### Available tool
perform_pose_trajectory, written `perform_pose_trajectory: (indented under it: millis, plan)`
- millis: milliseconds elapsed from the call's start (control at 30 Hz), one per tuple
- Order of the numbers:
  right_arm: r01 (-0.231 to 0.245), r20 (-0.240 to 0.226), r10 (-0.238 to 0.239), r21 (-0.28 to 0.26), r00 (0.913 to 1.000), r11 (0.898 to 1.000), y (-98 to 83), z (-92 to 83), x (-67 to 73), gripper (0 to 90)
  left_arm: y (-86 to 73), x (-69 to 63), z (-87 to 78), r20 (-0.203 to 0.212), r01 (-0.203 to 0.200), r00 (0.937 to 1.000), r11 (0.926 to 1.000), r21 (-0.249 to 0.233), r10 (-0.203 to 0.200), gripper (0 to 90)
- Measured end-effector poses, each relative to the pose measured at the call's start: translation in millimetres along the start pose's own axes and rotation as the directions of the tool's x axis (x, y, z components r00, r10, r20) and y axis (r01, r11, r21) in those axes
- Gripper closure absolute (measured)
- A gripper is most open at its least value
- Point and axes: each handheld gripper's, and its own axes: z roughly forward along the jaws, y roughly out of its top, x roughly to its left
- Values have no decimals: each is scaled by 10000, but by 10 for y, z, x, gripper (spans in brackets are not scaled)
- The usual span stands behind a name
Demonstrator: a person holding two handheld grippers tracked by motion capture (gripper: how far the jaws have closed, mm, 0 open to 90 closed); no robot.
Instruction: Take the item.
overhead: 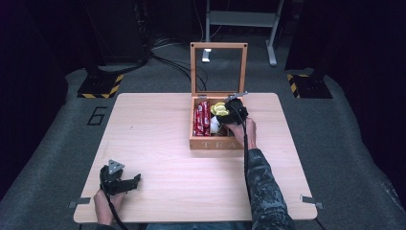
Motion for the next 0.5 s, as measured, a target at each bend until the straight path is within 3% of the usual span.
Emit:
perform_pose_trajectory:
  millis: [500]
  plan:
    - [258, -302, -267, -300, 9992, 9992, -127, -291, 78, 376, -2, -2, 3, -32, 16, 10000, 10000, -44, -16, 138]
